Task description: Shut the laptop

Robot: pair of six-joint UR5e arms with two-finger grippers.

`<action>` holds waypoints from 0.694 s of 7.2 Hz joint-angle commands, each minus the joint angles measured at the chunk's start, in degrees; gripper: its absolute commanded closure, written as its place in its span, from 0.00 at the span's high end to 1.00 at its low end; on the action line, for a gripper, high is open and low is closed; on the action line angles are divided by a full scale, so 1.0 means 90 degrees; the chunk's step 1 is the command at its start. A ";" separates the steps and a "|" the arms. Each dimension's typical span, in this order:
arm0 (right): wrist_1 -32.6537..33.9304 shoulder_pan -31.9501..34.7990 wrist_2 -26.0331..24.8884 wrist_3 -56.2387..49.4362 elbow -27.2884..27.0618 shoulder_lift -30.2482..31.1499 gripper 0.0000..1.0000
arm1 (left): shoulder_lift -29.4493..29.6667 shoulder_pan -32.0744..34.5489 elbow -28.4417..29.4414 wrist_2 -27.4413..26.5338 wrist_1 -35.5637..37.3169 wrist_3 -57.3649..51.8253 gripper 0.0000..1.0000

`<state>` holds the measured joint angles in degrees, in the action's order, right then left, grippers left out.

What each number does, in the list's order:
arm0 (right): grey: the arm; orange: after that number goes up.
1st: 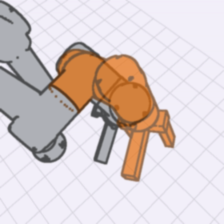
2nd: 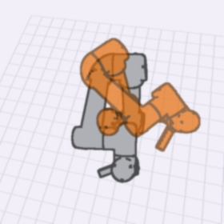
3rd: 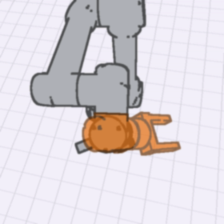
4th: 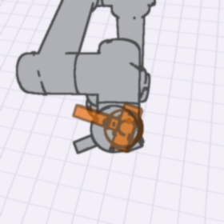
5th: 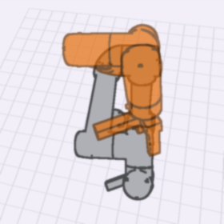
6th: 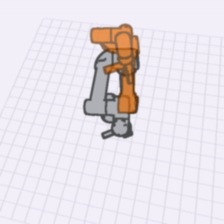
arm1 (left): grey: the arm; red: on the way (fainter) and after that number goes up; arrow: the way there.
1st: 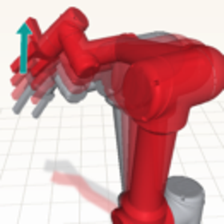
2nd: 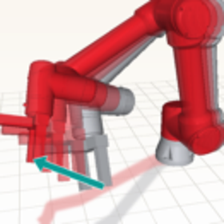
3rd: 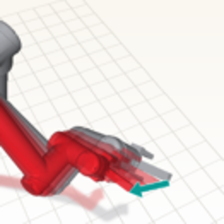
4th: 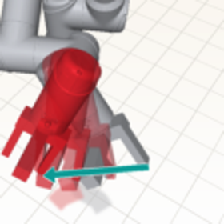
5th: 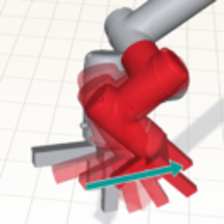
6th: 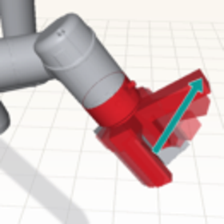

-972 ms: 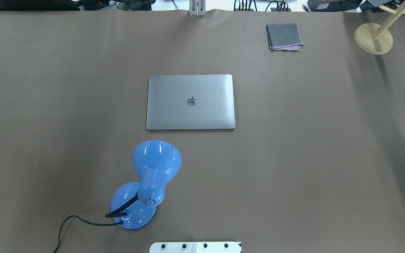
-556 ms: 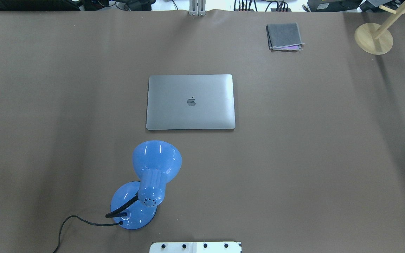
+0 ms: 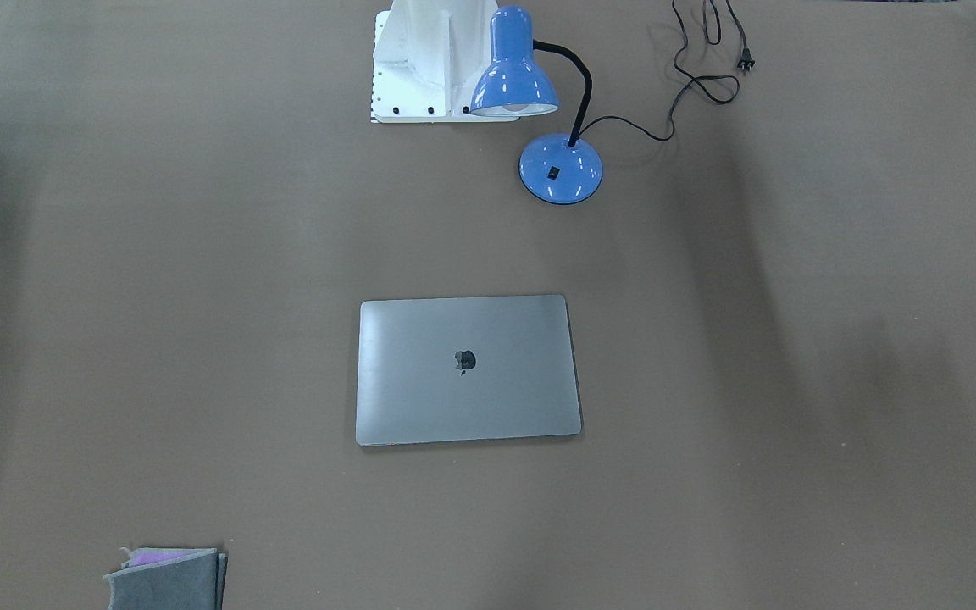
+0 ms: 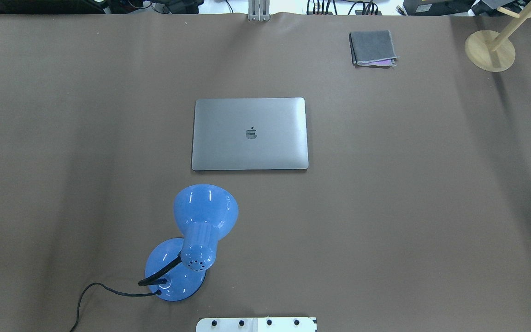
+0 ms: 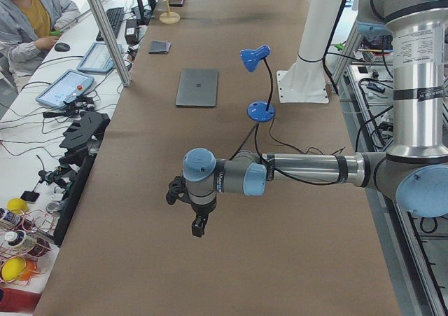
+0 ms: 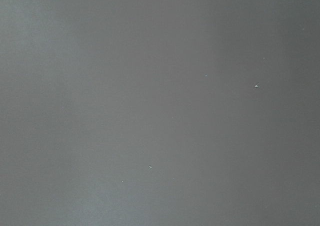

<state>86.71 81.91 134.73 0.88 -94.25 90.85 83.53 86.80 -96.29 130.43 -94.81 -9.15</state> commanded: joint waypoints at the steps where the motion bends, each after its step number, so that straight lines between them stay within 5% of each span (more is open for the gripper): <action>1: 0.0014 -0.0019 -0.0009 0.0000 0.0003 -0.0065 1.00 | 0.0007 -0.0006 -0.0023 0.0000 -0.0012 -0.0009 0.98; 5: 0.0229 -0.0146 -0.0253 -0.0059 -0.0006 -0.0153 1.00 | -0.0033 0.0004 -0.0043 0.0010 -0.0041 -0.0009 0.98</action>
<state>88.43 80.54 132.68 0.66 -94.26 89.65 83.27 86.85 -96.67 130.48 -95.06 -9.23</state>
